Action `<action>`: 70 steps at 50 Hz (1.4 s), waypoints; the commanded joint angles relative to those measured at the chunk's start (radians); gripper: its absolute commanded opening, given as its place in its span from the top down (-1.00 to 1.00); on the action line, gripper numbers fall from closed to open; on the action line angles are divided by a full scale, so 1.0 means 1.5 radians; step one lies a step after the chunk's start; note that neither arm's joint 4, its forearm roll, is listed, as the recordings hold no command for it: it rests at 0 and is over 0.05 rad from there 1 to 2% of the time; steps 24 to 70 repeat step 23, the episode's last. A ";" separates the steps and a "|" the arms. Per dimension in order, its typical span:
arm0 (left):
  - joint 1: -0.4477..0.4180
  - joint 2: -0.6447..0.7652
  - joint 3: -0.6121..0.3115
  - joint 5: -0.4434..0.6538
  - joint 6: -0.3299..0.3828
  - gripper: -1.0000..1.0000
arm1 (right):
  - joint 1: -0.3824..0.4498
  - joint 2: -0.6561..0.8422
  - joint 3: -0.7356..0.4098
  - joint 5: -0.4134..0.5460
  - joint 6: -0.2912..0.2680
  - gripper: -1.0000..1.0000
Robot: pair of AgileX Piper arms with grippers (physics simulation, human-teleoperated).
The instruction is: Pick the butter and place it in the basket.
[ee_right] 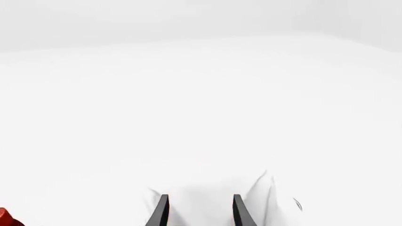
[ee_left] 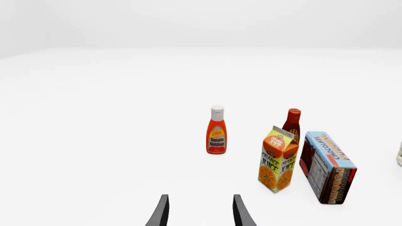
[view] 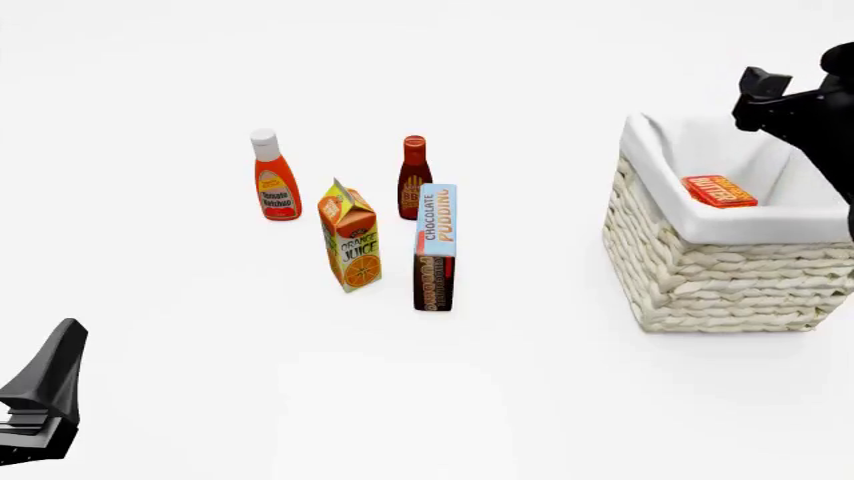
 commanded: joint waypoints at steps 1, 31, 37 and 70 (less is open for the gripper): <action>0.000 0.000 0.000 0.000 0.000 -1.00 | 0.013 -0.077 0.000 0.067 -0.003 -1.00; 0.000 0.000 0.000 0.000 0.000 -1.00 | 0.047 -0.259 -0.004 0.224 -0.034 -1.00; 0.000 0.000 0.000 0.000 0.000 -1.00 | 0.047 -0.259 -0.004 0.224 -0.034 -1.00; 0.000 0.000 0.000 0.000 0.000 -1.00 | 0.047 -0.259 -0.004 0.224 -0.034 -1.00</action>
